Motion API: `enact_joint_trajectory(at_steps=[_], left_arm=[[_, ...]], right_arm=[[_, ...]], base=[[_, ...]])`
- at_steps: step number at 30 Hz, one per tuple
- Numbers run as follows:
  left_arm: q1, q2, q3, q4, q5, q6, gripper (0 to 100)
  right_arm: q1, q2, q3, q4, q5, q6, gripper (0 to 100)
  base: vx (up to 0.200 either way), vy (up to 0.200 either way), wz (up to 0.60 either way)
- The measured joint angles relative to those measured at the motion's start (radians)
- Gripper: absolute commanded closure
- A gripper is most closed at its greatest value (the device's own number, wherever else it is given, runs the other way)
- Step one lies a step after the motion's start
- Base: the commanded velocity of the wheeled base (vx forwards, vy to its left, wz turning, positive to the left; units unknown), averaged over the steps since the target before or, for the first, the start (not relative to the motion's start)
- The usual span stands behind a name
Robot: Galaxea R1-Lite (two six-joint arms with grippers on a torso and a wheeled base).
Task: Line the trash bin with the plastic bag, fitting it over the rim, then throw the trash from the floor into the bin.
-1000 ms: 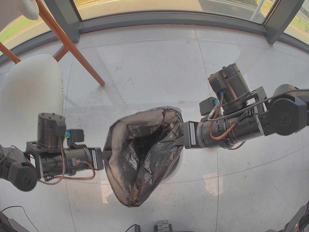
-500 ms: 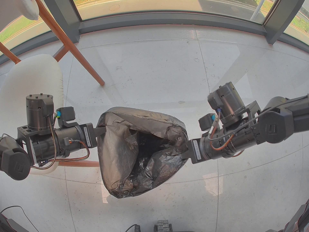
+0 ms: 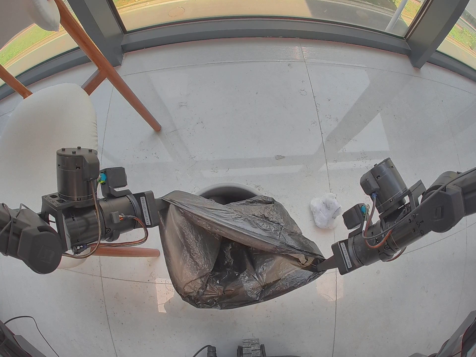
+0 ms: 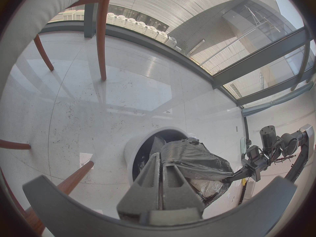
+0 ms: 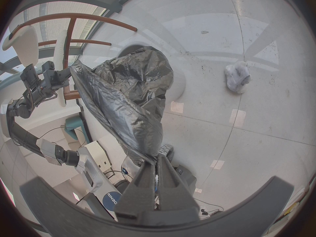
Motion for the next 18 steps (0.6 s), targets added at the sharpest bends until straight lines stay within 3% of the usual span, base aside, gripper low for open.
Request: enact_joint_trajectory(at_steps=[18], left_arm=[[-0.008, 0.134, -0.14, -0.003, 0.0, 0.055, 100]], right_arm=[[-0.071, 0.172, -0.003, -0.35, -0.057, -0.03, 100]], base=[[0.0, 0.0, 0.0]])
